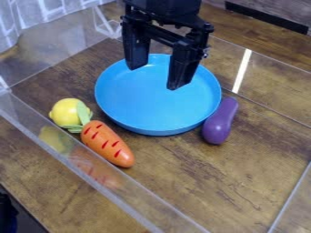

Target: Move the carrot to the right side

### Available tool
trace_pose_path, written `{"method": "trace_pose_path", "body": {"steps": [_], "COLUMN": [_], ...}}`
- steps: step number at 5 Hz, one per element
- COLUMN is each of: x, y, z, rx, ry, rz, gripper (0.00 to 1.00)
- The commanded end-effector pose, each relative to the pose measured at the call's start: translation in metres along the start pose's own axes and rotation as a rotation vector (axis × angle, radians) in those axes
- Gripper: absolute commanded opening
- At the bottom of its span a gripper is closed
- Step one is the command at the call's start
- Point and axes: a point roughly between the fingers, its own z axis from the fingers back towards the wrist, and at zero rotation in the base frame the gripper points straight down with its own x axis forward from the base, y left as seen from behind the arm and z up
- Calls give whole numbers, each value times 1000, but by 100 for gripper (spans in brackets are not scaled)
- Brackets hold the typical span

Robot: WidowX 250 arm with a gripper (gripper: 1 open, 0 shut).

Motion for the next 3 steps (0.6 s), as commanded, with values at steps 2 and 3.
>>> {"method": "trace_pose_path", "body": {"steps": [2, 3], "x": [-3, -5], "y": [3, 5], "z": [-10, -16], "rx": [-14, -20], "ry": [14, 21], "rz": [80, 128], "gripper": [100, 100]}}
